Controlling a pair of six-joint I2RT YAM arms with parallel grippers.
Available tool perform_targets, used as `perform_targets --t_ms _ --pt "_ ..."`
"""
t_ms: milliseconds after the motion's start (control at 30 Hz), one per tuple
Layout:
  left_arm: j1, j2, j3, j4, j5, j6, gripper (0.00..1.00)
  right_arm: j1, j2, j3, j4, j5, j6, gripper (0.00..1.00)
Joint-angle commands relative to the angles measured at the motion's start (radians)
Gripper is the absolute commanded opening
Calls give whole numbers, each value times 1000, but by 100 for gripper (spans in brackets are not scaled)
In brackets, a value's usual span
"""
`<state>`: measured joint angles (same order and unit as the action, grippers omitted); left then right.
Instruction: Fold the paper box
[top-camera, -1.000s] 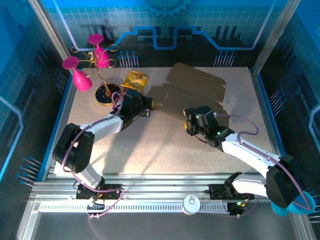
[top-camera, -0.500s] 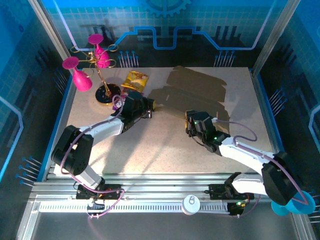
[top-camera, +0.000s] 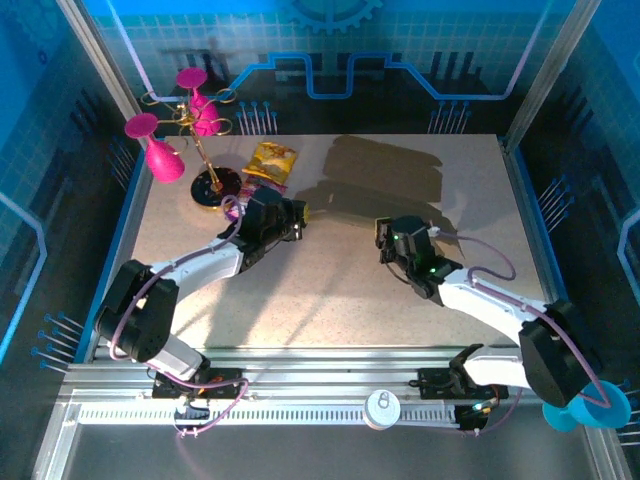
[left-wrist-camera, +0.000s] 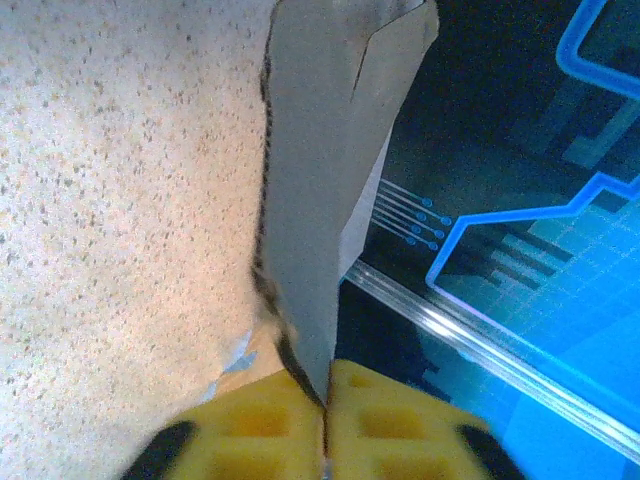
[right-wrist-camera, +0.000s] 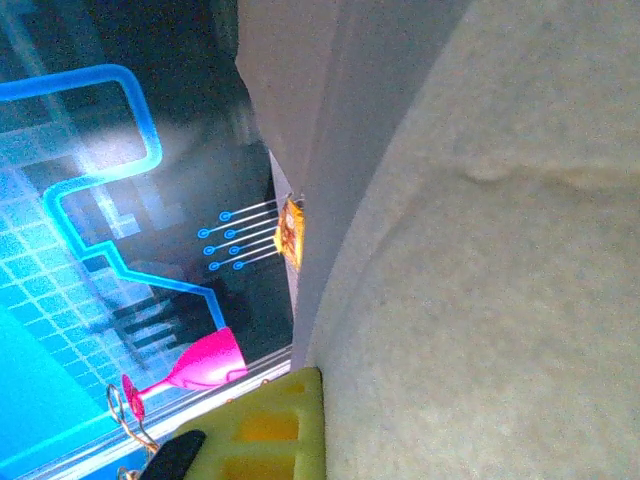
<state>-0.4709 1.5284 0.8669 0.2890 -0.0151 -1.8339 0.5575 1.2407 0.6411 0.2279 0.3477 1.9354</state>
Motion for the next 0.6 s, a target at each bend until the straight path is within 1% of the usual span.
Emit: perform_targets --t_ms 0,33,100,133,200,300,433,567 --pt "-1 -73 10 -63 36 27 48 -54 -72 75 -108 18 -88 0" --pt "1 -90 21 -102 45 47 55 -68 -87 97 -137 9 -122 0" --pt "5 -138 41 -184 56 95 65 -97 -112 159 -206 -26 -197 0" --pt "7 -161 49 -223 59 117 68 -107 -118 186 -238 -40 -226 0" --pt "14 -218 76 -330 53 166 69 -133 -125 263 -294 -84 -304 0" --pt "24 -291 133 -489 14 263 70 -164 -123 376 -380 -148 -399 0" --pt "57 -349 200 -587 -28 396 69 -198 -98 521 -494 -268 -499 0" --pt "95 -379 262 -632 -51 512 66 -202 -110 682 -664 -314 -623 0"
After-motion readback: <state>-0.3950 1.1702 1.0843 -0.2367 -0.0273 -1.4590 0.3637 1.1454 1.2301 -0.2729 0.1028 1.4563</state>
